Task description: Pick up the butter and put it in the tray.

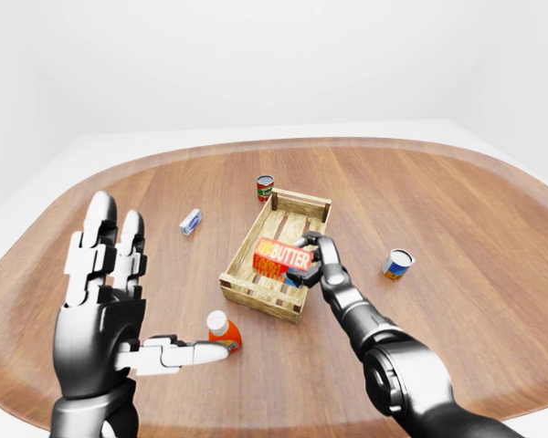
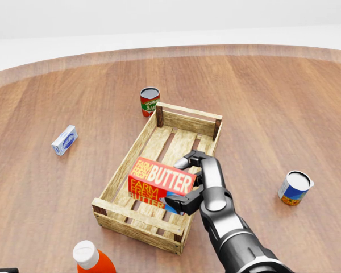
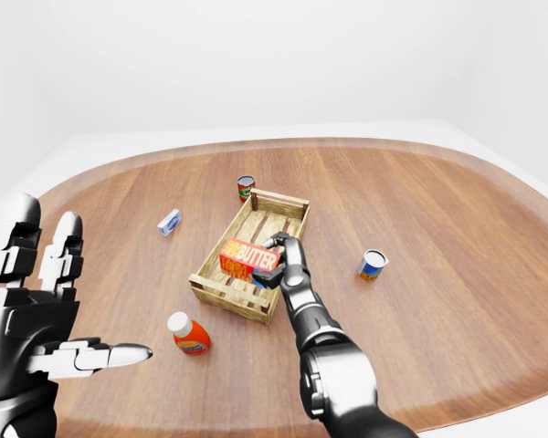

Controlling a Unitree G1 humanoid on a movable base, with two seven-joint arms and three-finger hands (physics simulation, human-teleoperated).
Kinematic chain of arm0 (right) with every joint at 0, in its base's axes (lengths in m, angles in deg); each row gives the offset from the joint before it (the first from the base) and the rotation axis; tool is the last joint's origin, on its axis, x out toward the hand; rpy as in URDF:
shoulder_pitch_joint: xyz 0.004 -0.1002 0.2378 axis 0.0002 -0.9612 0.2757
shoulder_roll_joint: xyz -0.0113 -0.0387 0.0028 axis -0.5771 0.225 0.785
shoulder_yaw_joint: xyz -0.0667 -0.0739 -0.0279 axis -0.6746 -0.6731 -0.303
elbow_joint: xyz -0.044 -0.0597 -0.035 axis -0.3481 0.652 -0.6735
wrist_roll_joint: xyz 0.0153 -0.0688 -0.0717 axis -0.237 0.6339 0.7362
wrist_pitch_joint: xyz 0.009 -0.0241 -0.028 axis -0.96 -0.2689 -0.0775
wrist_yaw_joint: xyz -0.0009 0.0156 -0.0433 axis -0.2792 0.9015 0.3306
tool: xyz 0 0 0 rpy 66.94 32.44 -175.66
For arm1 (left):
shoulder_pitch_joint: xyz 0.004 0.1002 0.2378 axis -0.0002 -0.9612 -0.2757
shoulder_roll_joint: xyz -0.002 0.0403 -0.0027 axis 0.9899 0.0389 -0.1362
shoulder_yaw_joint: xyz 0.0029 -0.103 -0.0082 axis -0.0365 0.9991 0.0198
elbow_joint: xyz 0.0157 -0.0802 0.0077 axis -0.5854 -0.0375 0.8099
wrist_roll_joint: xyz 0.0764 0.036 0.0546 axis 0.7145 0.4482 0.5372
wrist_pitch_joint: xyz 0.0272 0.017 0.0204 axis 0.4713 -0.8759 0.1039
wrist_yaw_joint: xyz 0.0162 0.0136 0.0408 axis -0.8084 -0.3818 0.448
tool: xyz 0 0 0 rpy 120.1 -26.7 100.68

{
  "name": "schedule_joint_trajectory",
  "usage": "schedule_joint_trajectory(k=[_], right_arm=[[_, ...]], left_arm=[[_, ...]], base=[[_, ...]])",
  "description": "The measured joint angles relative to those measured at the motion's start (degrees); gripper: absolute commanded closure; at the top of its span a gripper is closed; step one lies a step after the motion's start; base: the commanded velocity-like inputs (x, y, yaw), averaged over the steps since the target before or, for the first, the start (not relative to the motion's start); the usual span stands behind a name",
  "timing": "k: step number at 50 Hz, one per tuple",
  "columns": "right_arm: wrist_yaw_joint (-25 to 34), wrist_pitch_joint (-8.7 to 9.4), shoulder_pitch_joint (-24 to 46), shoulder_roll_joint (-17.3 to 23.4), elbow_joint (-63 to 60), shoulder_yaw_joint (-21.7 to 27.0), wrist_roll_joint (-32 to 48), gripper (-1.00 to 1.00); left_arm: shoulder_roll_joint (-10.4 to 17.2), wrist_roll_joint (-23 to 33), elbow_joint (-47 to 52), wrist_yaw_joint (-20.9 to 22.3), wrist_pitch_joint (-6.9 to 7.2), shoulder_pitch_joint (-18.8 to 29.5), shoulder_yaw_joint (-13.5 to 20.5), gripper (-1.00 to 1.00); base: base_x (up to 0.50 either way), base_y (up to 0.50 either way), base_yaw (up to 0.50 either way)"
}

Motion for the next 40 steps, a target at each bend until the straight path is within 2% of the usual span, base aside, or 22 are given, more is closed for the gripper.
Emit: schedule_joint_trajectory(k=[32, 33, 34, 40], right_arm=[[-1.9, 0.00, 0.6, -0.4, 0.0, 0.0, 1.6, 1.00], [-1.9, 0.00, 0.6, -0.5, 0.0, 0.1, 1.6, 0.83], [-2.0, 0.00, 0.6, -0.5, 0.0, 0.2, 1.8, -1.00], [-2.4, 0.00, 1.1, -0.7, -0.7, 0.9, 1.7, -1.00]], left_arm=[[0.0, -0.1, 0.2, 0.1, 0.00, 0.1, 0.2, -1.00], [0.0, -0.1, 0.2, 0.1, 0.00, 0.1, 0.2, -1.00], [-0.1, -0.1, 0.2, 0.1, 0.00, 0.1, 0.2, -1.00], [-0.1, -0.1, 0.3, 0.2, 0.00, 0.0, 0.2, -1.00]], base=[[0.00, 0.00, 0.00], [0.00, 0.00, 0.00], [0.00, 0.00, 0.00], [0.00, 0.00, 0.00]])
